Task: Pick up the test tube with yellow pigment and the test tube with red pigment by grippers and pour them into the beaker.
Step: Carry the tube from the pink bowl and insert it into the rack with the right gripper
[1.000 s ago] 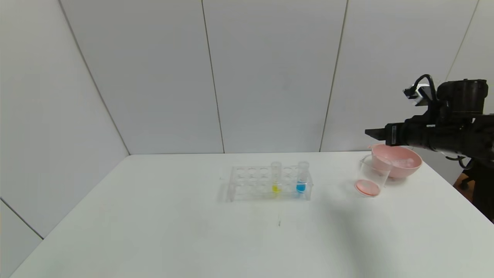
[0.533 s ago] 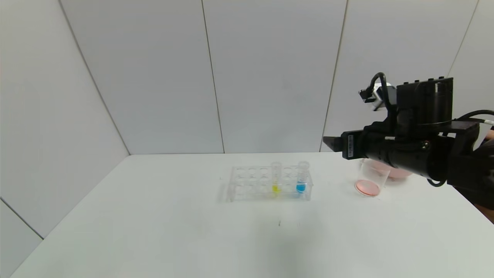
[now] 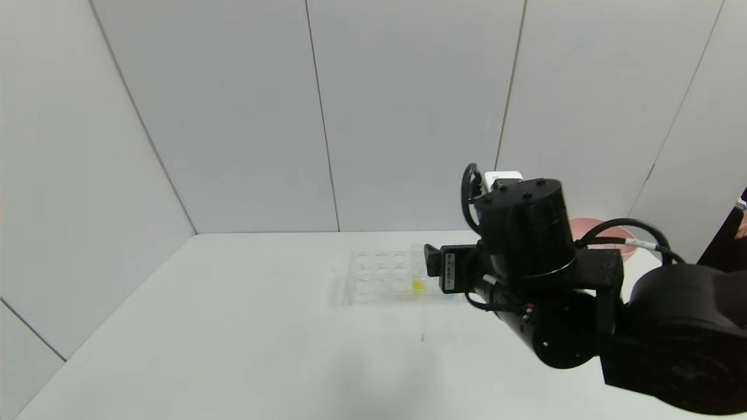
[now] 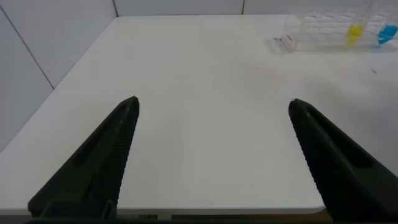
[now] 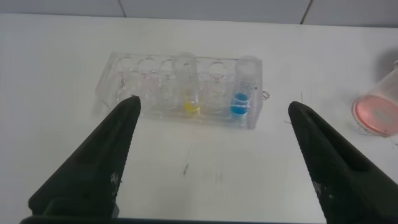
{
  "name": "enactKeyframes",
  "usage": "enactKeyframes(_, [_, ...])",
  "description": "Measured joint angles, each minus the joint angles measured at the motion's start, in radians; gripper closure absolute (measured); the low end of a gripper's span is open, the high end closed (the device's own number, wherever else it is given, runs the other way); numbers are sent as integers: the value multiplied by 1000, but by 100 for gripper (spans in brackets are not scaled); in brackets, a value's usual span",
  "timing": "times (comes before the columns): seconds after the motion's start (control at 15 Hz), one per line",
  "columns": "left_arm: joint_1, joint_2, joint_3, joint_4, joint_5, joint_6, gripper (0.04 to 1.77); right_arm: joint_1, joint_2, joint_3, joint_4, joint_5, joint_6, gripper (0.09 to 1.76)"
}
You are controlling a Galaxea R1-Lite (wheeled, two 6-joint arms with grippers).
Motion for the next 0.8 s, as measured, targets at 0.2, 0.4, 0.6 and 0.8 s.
enactKeyframes(0.2, [0,0,0,0,0,0,9,64,59,-1,-13,-25,47,15])
enactKeyframes(0.4, [0,0,0,0,0,0,9,84,128,-13,-26,-27,69,15])
enactKeyframes(0.6, [0,0,0,0,0,0,9,83,212,-42,-71,-40,72,15])
enactKeyframes(0.8, [0,0,0,0,0,0,9,64,294,-104,-94,-54,71,15])
